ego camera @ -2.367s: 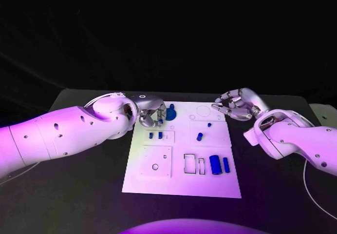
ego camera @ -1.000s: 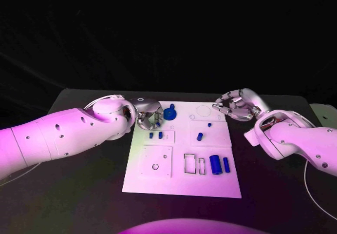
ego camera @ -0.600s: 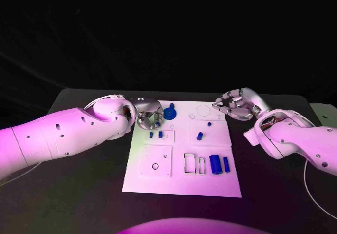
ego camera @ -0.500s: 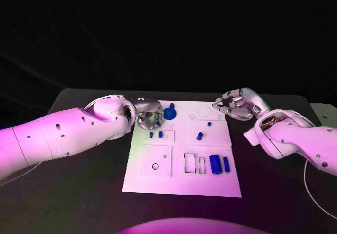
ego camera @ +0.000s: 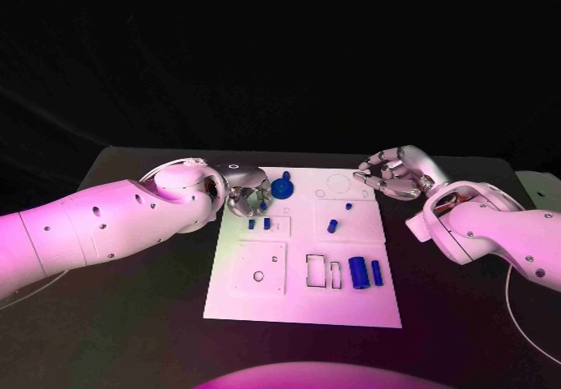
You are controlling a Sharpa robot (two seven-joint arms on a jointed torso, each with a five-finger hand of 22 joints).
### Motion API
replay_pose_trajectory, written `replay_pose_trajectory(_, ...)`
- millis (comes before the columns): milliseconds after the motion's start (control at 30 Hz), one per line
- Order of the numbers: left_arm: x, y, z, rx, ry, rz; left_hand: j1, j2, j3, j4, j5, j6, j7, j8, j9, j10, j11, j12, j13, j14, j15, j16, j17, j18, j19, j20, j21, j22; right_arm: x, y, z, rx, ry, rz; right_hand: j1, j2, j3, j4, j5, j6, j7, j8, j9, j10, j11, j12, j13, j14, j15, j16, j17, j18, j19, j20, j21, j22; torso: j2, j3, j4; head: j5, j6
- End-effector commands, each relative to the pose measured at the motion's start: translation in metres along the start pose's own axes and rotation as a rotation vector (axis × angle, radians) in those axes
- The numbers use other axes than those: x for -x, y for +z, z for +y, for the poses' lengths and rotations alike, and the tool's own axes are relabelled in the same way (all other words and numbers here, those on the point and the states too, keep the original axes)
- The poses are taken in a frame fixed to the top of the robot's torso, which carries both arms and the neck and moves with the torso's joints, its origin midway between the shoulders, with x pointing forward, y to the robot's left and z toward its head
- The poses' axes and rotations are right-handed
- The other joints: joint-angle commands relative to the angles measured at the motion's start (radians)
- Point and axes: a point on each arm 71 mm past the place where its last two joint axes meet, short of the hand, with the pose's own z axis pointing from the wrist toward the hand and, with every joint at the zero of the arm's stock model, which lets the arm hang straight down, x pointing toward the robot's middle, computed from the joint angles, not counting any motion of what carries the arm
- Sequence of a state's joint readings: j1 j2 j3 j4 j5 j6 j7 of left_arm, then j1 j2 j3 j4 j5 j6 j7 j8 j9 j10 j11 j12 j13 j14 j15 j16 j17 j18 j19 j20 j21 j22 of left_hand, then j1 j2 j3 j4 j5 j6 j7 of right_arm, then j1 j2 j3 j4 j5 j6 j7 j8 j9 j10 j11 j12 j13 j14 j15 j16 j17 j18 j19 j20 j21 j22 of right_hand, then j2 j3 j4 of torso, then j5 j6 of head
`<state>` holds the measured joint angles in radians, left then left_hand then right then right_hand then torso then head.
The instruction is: Assemble the parts on the task board
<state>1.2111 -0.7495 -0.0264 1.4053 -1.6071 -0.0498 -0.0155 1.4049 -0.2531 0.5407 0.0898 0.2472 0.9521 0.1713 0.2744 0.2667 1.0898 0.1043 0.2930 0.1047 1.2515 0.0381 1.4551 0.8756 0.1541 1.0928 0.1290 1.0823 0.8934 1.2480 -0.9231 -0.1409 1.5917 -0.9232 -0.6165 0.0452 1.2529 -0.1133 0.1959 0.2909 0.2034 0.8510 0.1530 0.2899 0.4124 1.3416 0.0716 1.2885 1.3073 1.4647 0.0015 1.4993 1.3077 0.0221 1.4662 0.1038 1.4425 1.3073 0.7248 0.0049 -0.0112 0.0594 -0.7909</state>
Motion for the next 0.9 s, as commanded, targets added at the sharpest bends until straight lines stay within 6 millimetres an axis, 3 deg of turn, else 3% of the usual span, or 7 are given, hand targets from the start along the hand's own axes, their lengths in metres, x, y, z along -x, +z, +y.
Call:
replay_pose_trajectory(33, -0.001, 0.0, -0.001, -0.003, -0.004, 0.013, -0.003, -0.006, -0.005, 0.004, -0.003, -0.01, 0.002, -0.01, -0.002, -0.01, 0.006, -0.011, -0.002, -0.015, 0.003, -0.008, -0.012, 0.007, -0.012, 0.002, -0.011, -0.007, -0.001, 0.0, 0.001, 0.013, -0.006, 0.003, 0.004, 0.007, -0.005, -0.001, 0.007, -0.005, -0.001, 0.003, -0.002, -0.001, -0.003, -0.002, 0.003, 0.071, -0.007, -0.007, 0.132, 0.011, 0.04, -0.005, -0.006, 0.181, 0.0, 0.0001, -0.0003, 0.0, -0.001)
replay_pose_trajectory(500, 0.0, -0.002, 0.002, 0.008, -0.005, -0.012, -0.003, -0.012, -0.005, 0.008, -0.001, -0.056, 0.005, -0.045, -0.01, -0.033, 0.013, -0.046, -0.006, -0.039, 0.01, -0.013, -0.046, 0.011, -0.023, 0.009, -0.029, -0.025, 0.0, 0.0, 0.0, 0.009, -0.006, 0.005, 0.004, 0.007, -0.005, -0.001, 0.007, -0.006, -0.001, 0.004, -0.002, -0.003, -0.003, -0.005, 0.0, 0.071, -0.007, -0.007, 0.132, 0.011, 0.04, -0.005, -0.006, 0.181, 0.0, -0.0003, 0.0002, 0.0, -0.001)
replay_pose_trajectory(633, 0.0, -0.003, 0.003, 0.013, -0.006, -0.019, -0.002, -0.015, -0.011, 0.01, -0.001, -0.085, 0.009, -0.064, -0.017, -0.059, 0.02, -0.069, -0.011, -0.063, 0.016, -0.023, -0.085, 0.017, -0.042, 0.015, -0.052, -0.051, -0.001, 0.0, -0.001, -0.003, -0.009, 0.016, 0.004, 0.006, -0.006, -0.001, 0.006, -0.01, 0.0, 0.004, -0.004, -0.033, -0.002, -0.041, -0.033, 0.07, -0.007, -0.011, 0.126, 0.015, 0.033, -0.005, -0.022, 0.171, 0.0, -0.0011, 0.0001, 0.001, 0.0)
replay_pose_trajectory(767, 0.003, -0.006, 0.006, 0.018, -0.009, -0.063, 0.0, -0.013, -0.031, 0.012, -0.002, -0.121, 0.008, -0.086, -0.025, -0.091, 0.029, -0.091, -0.018, -0.081, 0.023, -0.031, -0.116, 0.021, -0.057, 0.022, -0.075, -0.074, 0.0, 0.001, -0.003, -0.005, -0.016, 0.016, 0.03, 0.003, 0.005, -0.003, 0.008, -0.02, 0.006, 0.013, -0.007, -0.317, 0.004, -0.41, -0.354, 0.037, -0.001, -0.065, 0.054, 0.025, 0.011, 0.0, -0.069, 0.146, 0.0, -0.0008, 0.0002, 0.001, 0.001)
replay_pose_trajectory(833, 0.005, -0.008, 0.007, 0.017, -0.017, -0.094, -0.006, -0.011, -0.056, 0.021, -0.003, -0.132, 0.024, -0.093, -0.028, -0.091, 0.031, -0.091, -0.019, -0.073, 0.025, -0.028, -0.109, 0.02, -0.051, 0.024, -0.075, -0.074, 0.001, 0.0, -0.003, 0.001, -0.021, 0.012, 0.067, -0.001, 0.026, -0.004, 0.006, -0.018, 0.006, 0.019, -0.009, -0.352, 0.004, -0.48, -0.423, 0.027, 0.0, -0.081, 0.035, 0.028, 0.003, 0.001, -0.086, 0.138, 0.0, -0.0012, 0.0002, 0.002, 0.001)
replay_pose_trajectory(900, 0.007, -0.012, 0.01, 0.019, -0.036, -0.119, -0.006, -0.009, -0.063, 0.025, -0.002, -0.129, 0.025, -0.092, -0.027, -0.095, 0.032, -0.092, -0.019, -0.083, 0.026, -0.033, -0.13, 0.023, -0.057, 0.025, -0.085, -0.085, 0.001, 0.0, -0.003, 0.009, -0.034, 0.016, 0.101, -0.009, 0.05, -0.007, 0.008, -0.015, 0.008, 0.022, -0.011, -0.378, 0.006, -0.55, -0.482, 0.016, 0.001, -0.099, 0.013, 0.034, -0.01, 0.002, -0.114, 0.123, 0.0, -0.0014, 0.0004, 0.0, 0.003)
